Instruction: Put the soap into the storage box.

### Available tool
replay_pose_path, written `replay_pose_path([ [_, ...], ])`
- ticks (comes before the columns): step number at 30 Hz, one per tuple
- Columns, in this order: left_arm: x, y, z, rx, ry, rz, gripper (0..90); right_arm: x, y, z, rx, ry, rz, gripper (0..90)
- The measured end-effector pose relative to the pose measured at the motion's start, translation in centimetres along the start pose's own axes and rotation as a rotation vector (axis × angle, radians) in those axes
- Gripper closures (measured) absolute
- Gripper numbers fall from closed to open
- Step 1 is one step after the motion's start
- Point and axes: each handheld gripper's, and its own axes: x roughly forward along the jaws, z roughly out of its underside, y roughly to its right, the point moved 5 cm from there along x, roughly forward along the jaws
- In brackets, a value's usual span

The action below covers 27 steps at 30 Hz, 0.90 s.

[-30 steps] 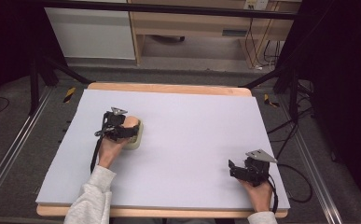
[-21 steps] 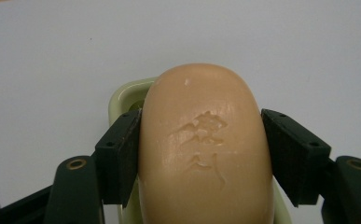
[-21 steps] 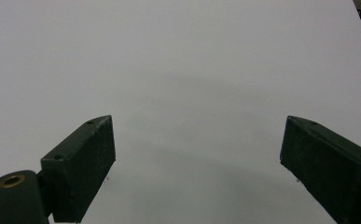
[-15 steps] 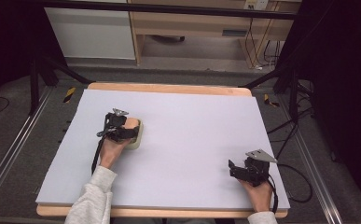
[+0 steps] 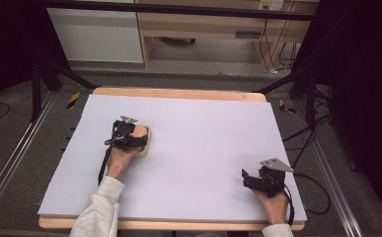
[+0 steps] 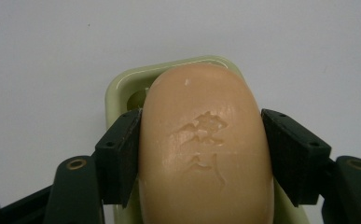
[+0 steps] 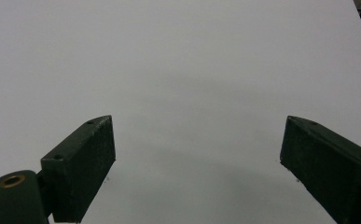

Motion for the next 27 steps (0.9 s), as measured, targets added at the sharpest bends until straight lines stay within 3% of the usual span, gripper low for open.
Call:
replay_pose_path([
  [13, 0.1, -0.1, 0.1, 0.002, -0.005, -0.009, 30.8, 0.0, 0.0, 0.0, -0.001, 0.000, -0.001, 10.4],
  [17, -0.7, -0.2, -0.4, -0.012, 0.045, 0.009, 29.5, 0.0, 0.0, 0.0, -0.001, 0.000, -0.001, 10.4],
  [27, -3.0, 0.2, -0.6, 0.004, 0.089, 0.024, 28.1, -0.1, 0.0, 0.0, 0.001, 0.001, 0.001, 10.4],
])
